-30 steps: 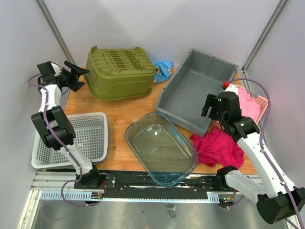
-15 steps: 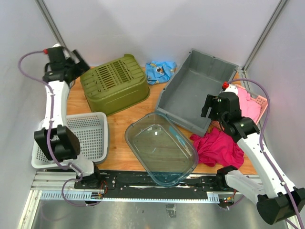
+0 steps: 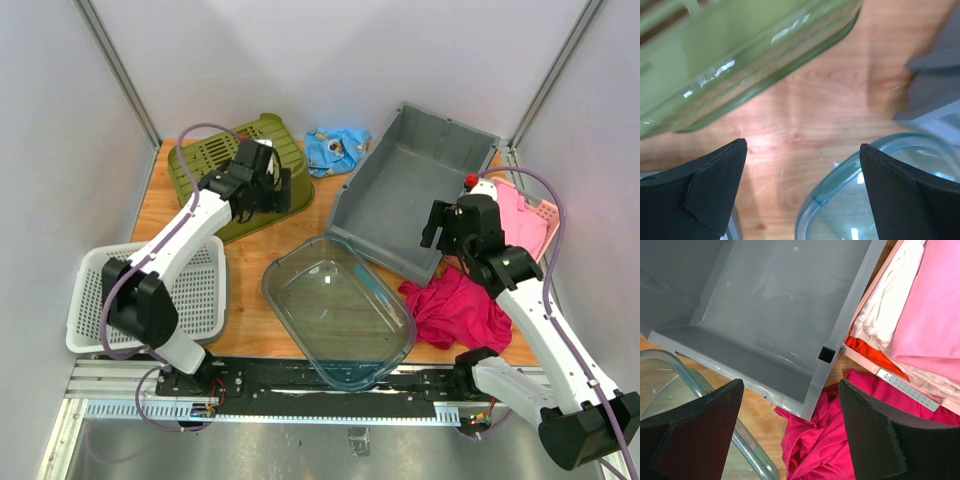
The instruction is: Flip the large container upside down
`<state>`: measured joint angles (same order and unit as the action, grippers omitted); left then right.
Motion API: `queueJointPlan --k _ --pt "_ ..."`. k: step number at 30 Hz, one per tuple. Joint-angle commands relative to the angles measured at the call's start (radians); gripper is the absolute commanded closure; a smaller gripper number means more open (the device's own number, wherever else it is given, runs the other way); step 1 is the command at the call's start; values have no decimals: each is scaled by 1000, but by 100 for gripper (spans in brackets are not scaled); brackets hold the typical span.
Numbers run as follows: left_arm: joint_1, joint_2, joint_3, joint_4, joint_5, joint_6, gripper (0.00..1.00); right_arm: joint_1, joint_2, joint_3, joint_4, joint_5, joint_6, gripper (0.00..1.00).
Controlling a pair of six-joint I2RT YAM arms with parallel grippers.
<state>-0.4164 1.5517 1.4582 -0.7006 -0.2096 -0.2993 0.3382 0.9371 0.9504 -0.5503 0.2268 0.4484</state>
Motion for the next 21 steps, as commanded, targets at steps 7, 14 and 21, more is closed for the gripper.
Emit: queueJointPlan --k 7,14,21 --pt "244 80 -149 35 18 -45 1 15 -22 -19 4 9 -10 21" --pt "467 158 -10 110 42 -91 1 14 -26 -27 -2 17 -17 21" --pt "494 119 81 168 105 -114 1 15 -43 -24 -7 9 -28 22"
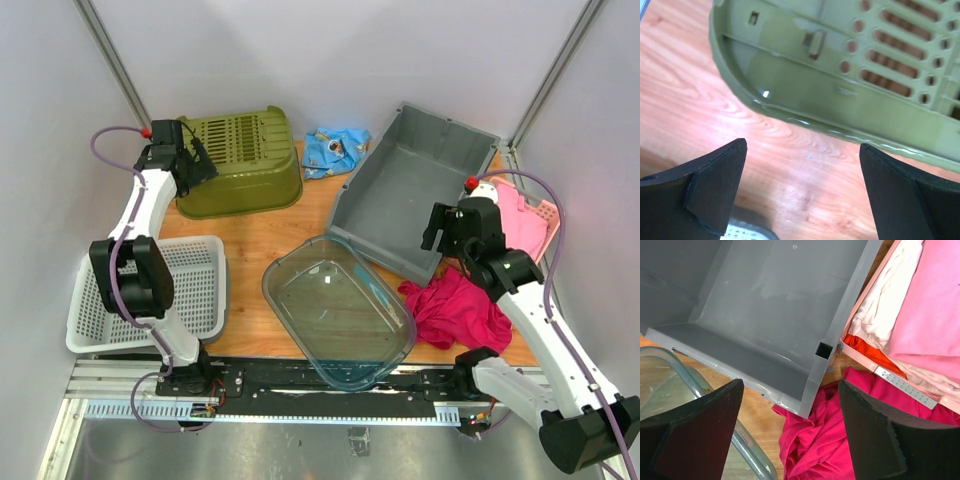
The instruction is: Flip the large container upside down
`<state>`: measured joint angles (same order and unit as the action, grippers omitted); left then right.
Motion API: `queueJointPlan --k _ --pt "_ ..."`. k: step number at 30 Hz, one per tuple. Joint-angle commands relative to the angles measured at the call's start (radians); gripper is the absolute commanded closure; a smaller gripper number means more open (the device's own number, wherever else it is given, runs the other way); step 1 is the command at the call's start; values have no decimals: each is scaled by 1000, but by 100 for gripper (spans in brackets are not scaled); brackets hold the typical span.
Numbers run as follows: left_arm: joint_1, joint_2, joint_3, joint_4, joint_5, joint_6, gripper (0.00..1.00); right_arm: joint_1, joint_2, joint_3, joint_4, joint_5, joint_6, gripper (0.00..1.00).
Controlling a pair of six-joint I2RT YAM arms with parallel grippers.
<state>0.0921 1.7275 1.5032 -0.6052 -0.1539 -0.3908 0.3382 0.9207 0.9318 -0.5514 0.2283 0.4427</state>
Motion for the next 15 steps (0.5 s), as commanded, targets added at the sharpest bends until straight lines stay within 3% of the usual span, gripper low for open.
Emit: queueJointPlan --k 1,5,8,15 --pt "-33 -98 21 82 40 -15 1 15 -29 -5 -5 4 -25 21" --pt "-216 -264 -38 98 -81 34 1 15 -19 -11 9 -7 -23 22" --pt "-364 -300 -46 81 -127 36 1 15 11 -9 28 -20 -15 22" --pt "-595 -123 12 92 -140 3 1 15 51 9 27 -47 9 22"
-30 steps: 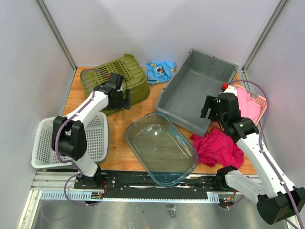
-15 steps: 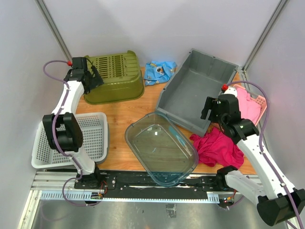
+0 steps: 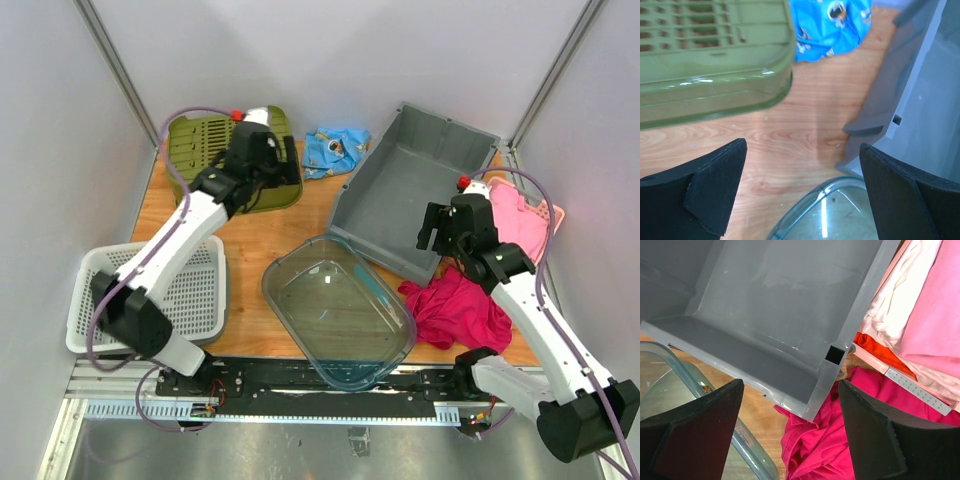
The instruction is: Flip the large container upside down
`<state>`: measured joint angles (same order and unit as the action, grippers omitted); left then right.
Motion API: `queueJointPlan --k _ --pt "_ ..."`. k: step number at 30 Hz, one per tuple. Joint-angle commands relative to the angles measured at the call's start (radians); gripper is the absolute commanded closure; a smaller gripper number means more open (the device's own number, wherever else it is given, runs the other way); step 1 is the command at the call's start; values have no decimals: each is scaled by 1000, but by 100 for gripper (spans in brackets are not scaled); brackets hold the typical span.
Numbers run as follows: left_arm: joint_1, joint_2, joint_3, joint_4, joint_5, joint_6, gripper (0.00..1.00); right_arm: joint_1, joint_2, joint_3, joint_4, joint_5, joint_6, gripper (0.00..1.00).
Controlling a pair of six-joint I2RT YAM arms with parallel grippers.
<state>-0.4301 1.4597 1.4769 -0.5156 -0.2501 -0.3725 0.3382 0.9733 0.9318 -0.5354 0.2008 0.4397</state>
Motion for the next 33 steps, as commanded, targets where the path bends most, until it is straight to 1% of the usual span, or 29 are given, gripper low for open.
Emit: queueJointPlan --k 1,5,9,12,15,17,20,24,28,33 --pt "-89 176 54 21 -39 -19 1 15 -8 7 10 -20 14 22" --pt "-110 294 100 84 11 -14 1 15 -49 -11 -3 4 24 21" --pt "-100 405 163 86 -63 46 1 16 -85 -22 -37 35 22 21" --pt "-52 456 197 67 -76 68 1 15 -106 -25 -51 42 14 21" --pt "18 460 174 80 -62 72 1 15 -123 -30 -55 56 11 21" --pt "61 445 143 89 -62 72 1 15 -132 -36 -54 61 8 21" --pt "109 415 99 100 -23 56 1 15 -127 -37 -52 67 8 21" --pt "123 353 58 64 -25 42 1 15 -108 -34 -48 58 21 21" --pt "97 203 0 -7 -20 26 1 15 -105 -33 -48 50 17 21" --pt "32 -23 -120 -126 -99 -14 1 15 -108 -37 -37 62 17 21"
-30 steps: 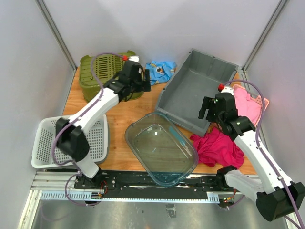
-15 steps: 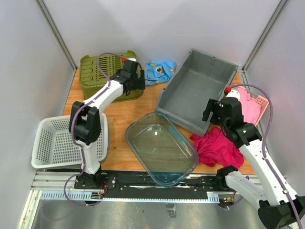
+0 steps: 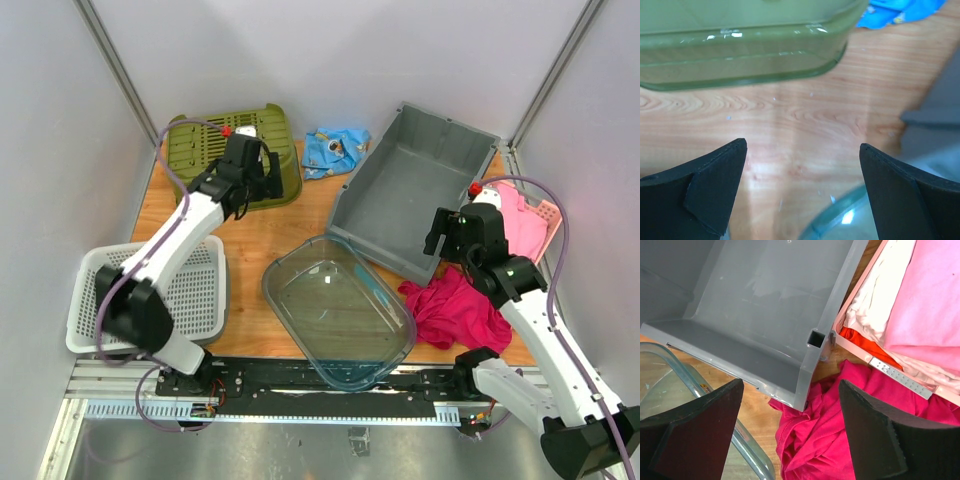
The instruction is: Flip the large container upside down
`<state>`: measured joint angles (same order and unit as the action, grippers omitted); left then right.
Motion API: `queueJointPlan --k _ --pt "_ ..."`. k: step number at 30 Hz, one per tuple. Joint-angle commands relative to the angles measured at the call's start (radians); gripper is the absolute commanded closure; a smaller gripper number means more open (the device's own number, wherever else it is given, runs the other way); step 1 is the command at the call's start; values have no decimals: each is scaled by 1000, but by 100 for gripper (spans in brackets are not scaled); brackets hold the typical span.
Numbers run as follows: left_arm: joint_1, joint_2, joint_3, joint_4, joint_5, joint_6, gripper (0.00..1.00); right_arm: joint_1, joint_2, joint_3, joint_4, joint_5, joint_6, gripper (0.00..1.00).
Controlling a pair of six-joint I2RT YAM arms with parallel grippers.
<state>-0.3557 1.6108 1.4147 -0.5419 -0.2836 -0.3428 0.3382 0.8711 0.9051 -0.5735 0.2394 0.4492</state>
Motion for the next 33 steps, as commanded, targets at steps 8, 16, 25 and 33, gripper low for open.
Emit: queueJointPlan --k 8,16,25,33 --pt "-203 -351 -225 -184 -18 -108 1 15 53 14 59 -91 -5 22" --pt "-243 -306 -246 -40 192 -55 1 61 174 115 28 -33 -8 28" --pt "-243 -212 -201 14 240 -52 1 3 376 212 -65 164 -83 26" --pt "-241 -215 -135 -26 172 -19 1 31 426 354 -86 32 -4 28"
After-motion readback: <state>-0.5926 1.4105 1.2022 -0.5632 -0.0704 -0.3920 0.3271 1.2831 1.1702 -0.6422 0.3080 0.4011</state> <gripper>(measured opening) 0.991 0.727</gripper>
